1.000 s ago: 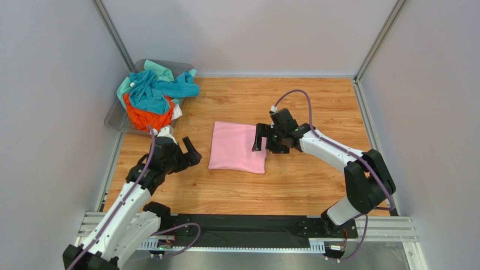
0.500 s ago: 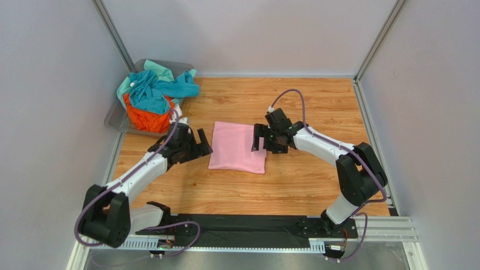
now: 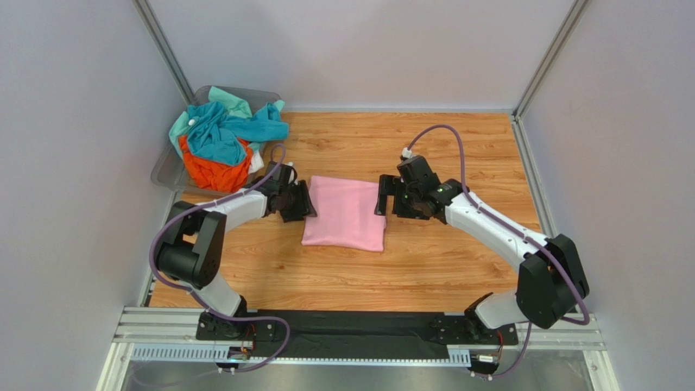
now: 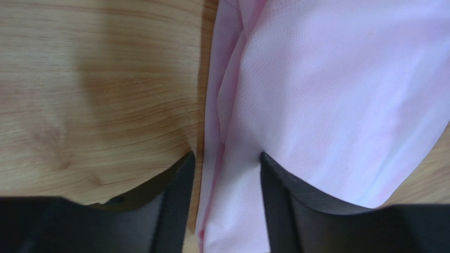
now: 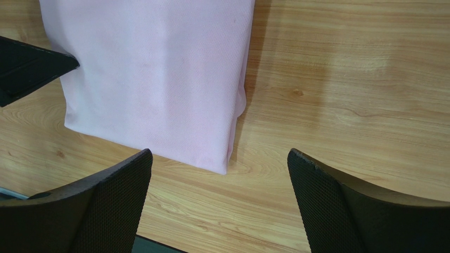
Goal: Fold and stack the t-shirts
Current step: Neatly place the folded tshirt to the corner
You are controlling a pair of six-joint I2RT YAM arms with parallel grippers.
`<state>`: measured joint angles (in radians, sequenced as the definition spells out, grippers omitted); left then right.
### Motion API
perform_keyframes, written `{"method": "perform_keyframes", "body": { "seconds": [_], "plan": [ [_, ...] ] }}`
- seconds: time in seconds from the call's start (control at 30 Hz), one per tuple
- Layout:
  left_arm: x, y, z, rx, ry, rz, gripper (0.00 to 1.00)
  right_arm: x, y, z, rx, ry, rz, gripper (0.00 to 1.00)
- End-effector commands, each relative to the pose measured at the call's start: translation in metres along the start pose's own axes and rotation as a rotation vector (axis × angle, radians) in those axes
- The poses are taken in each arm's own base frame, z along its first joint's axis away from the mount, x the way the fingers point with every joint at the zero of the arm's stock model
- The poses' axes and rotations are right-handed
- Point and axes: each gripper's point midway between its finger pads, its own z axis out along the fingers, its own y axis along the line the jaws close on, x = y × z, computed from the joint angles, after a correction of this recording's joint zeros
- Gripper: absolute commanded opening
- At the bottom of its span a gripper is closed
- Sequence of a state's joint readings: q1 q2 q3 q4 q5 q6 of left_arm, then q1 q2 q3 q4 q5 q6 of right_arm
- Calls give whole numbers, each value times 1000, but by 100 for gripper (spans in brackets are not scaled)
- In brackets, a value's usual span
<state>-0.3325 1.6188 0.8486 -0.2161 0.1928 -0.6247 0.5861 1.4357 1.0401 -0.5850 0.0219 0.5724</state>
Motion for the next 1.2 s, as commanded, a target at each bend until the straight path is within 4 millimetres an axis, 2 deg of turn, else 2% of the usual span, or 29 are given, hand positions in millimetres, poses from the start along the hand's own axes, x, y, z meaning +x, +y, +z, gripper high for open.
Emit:
{"method": "perform_keyframes", "body": {
  "seconds": [0.0, 0.03, 0.07, 0.17, 0.27, 0.43, 0.67, 0.83, 0.9, 0.97, 1.03, 1.17],
  "plan": [
    [1, -12, 8, 40, 25, 33, 51, -8, -11, -13, 23, -56, -27, 100],
    [6, -10, 11, 23, 48, 36, 48, -6, -14, -14, 26, -56, -27, 100],
    [10, -10, 13, 4, 53, 56, 34, -8, -16, -18, 24, -67, -29, 100],
    [17, -1, 13, -89, 65, 87, 11, -5, -26, -22, 28, -74, -32, 100],
    [23, 18, 6, -199, 78, 83, 0, -4, -35, -27, 34, -88, -38, 100],
    [29, 49, -19, -350, 68, 97, 0, -3, -49, -33, 39, -101, -53, 100],
    [20, 104, -66, -625, 4, 67, 0, 1, -68, -31, 19, -77, -30, 100],
    [2, 129, -94, -725, -94, 18, 0, 2, -67, -26, -19, -49, -6, 100],
    [-8, 133, -110, -745, -129, 59, 0, 5, -64, -24, -38, -34, -7, 100],
    [-17, 147, -128, -825, -194, 99, 0, 5, -64, -23, -44, -37, -5, 100],
    [-22, 159, -138, -869, -227, 91, 0, 6, -65, -22, -42, -32, -4, 100],
    [-33, 173, -135, -827, -276, 38, 0, 6, -70, -23, -32, -36, 4, 100]
  ]
}}
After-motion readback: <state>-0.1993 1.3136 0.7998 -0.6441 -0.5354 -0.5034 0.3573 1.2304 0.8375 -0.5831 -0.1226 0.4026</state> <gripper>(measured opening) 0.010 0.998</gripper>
